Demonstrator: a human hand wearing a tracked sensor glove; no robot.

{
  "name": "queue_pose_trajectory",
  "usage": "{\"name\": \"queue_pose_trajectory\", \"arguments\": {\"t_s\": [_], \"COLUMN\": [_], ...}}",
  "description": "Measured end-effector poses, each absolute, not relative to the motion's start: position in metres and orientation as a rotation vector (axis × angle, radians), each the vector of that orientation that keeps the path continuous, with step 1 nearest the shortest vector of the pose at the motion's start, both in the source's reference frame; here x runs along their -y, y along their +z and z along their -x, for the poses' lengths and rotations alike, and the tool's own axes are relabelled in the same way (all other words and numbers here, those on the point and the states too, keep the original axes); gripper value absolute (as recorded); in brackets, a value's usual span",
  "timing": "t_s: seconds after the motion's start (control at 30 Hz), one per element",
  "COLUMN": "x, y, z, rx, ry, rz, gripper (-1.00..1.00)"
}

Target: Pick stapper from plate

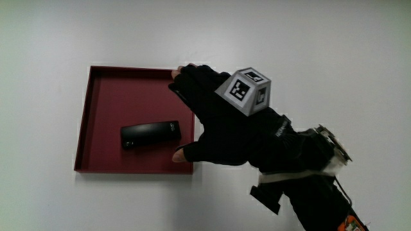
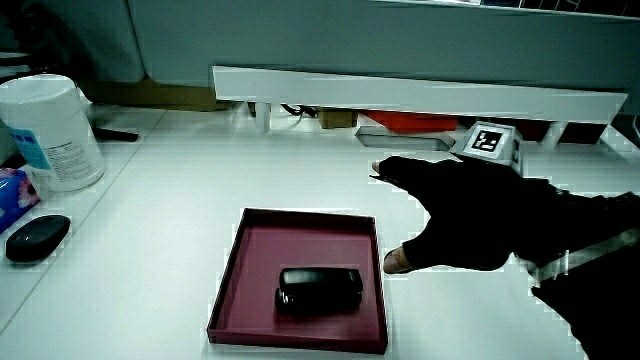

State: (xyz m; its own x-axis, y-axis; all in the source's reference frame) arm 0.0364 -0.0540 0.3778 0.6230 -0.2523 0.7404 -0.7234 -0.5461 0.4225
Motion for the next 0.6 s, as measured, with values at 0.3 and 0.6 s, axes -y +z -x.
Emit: {"name": "queue_pose_trajectory", "arguments": {"t_s": [0.3, 0.6], "x": [0.057, 0.055], "y": [0.408, 0.433], "z": [-0.006, 0.011], "rx": [0.744, 0.733], "ry": [0.728, 0.703], "rz": [-2.053, -2.010], "gripper": [0.00, 0.00]}}
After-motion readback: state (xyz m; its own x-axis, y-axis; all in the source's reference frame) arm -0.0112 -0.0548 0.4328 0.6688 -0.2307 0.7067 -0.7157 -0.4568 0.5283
